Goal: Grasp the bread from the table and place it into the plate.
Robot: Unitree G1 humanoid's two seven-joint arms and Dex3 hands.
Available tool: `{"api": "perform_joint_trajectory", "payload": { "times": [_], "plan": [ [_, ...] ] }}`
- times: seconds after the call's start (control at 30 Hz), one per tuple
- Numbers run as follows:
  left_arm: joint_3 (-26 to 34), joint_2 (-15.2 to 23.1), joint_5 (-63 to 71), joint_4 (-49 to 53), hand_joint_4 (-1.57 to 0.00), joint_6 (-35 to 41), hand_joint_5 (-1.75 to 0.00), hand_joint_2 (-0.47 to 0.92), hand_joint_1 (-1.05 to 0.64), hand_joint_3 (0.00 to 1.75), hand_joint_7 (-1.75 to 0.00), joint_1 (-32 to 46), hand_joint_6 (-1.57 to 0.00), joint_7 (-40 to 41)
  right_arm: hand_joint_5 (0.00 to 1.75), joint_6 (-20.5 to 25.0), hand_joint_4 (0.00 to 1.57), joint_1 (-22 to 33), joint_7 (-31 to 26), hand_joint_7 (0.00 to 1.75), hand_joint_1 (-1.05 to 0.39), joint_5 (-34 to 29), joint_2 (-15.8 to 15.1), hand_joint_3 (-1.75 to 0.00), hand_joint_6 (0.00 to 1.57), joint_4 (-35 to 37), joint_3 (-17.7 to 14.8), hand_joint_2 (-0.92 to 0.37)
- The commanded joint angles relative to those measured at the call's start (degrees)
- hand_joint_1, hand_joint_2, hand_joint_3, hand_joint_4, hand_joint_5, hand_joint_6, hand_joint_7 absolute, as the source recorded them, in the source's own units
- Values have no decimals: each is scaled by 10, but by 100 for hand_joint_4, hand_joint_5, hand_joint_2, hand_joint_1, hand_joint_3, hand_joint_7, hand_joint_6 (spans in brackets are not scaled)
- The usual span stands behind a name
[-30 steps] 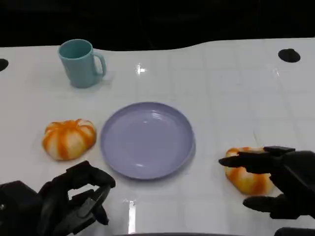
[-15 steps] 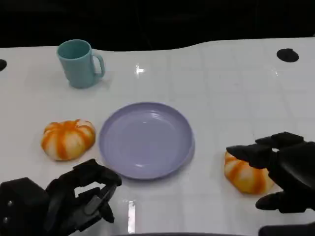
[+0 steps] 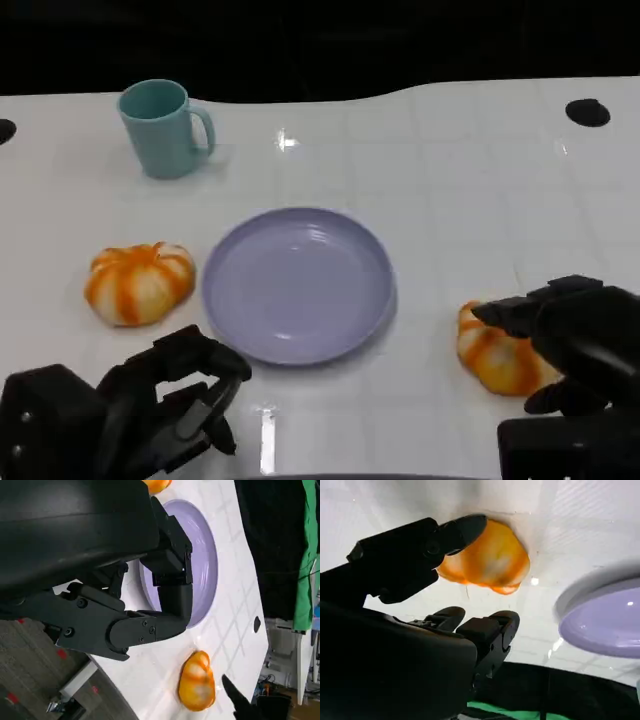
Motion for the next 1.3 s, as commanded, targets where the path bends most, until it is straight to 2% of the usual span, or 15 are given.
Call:
{"api": "perform_joint_trajectory", "payload": {
  "times": [0.03, 0.37, 0.47, 0.5, 0.53, 0.57, 0.63, 0.67, 0.7, 0.73, 0.8, 0.87, 0.93, 1.17, 1.3],
  "plan": [
    [2, 6, 2, -8, -71, 3, -175, 92, -45, 46, -138, 1, -65, 3, 26, -3, 23, -39, -10, 0, -50, 0, -7, -2, 39, 62, 23, -86],
    [2, 3, 3, -20, -71, 13, -175, 92, -45, 45, -138, 5, -65, 9, 22, -1, 28, -95, -51, 1, -52, 6, 17, -2, 42, 175, 70, -92],
    [1, 2, 5, -26, -71, 17, -175, 92, -45, 45, -138, 6, -65, 12, 24, -23, 50, -108, -121, 4, -45, 20, 33, -2, 52, 223, 68, -92],
    [1, 2, 5, -27, -72, 18, -175, 92, -46, 45, -138, 7, -66, 13, 32, -42, 68, -110, -158, 6, -36, 37, 42, -1, 61, 242, 61, -91],
    [0, 3, 5, -30, -72, 21, -175, 92, -46, 45, -138, 7, -66, 14, 93, -61, 74, -113, -192, 9, -21, 53, 49, -2, 78, 259, 54, -90],
    [0, 3, 4, -32, -72, 23, -175, 92, -46, 45, -138, 8, -66, 15, 127, -85, 79, -117, -221, 14, -13, 66, 53, -5, 94, 275, 50, -91],
    [0, 3, 3, -35, -72, 26, -175, 92, -46, 45, -137, 8, -65, 15, 157, -120, 87, -125, -260, 22, -6, 79, 52, -13, 114, 300, 52, -92],
    [0, 4, 3, -35, -72, 25, -175, 92, -46, 45, -137, 9, -65, 15, 165, -136, 91, -131, -280, 50, -6, 78, 49, -40, 116, 311, 56, -81],
    [0, 4, 4, -35, -72, 24, -175, 92, -46, 45, -138, 8, -65, 15, 171, -148, 91, -136, -297, 105, -8, 77, 48, -81, 100, 323, 59, -61],
    [0, 4, 4, -36, -72, 24, -175, 92, -46, 45, -138, 9, -65, 15, 173, -157, 91, -141, -309, 130, -8, 77, 48, -97, 90, 332, 60, -52],
    [0, 4, 4, -36, -72, 24, -175, 92, -46, 46, -138, 9, -65, 14, 174, -168, 90, -147, -325, 155, -9, 78, 50, -111, 78, 345, 62, -44],
    [-1, 4, 3, -38, -71, 26, -175, 92, -45, 46, -138, 9, -65, 14, 175, -180, 90, -154, -345, 168, -9, 76, 52, -115, 73, 353, 63, -41],
    [-1, 4, 3, -39, -71, 26, -175, 92, -44, 47, -139, 9, -65, 15, 175, -193, 92, -160, -363, 169, -8, 81, 56, -119, 73, 357, 62, -36],
    [-1, 3, 5, -33, -71, 24, -175, 92, -44, 48, -139, 5, -64, 17, 175, -230, 97, -189, -395, 170, -12, 105, 72, -122, 75, 369, 56, -38],
    [-1, 3, 7, -28, -71, 20, -175, 92, -42, 48, -139, 2, -64, 17, 175, -235, 100, -217, -392, 163, -11, 114, 81, -130, 79, 369, 54, -32]
  ]
}}
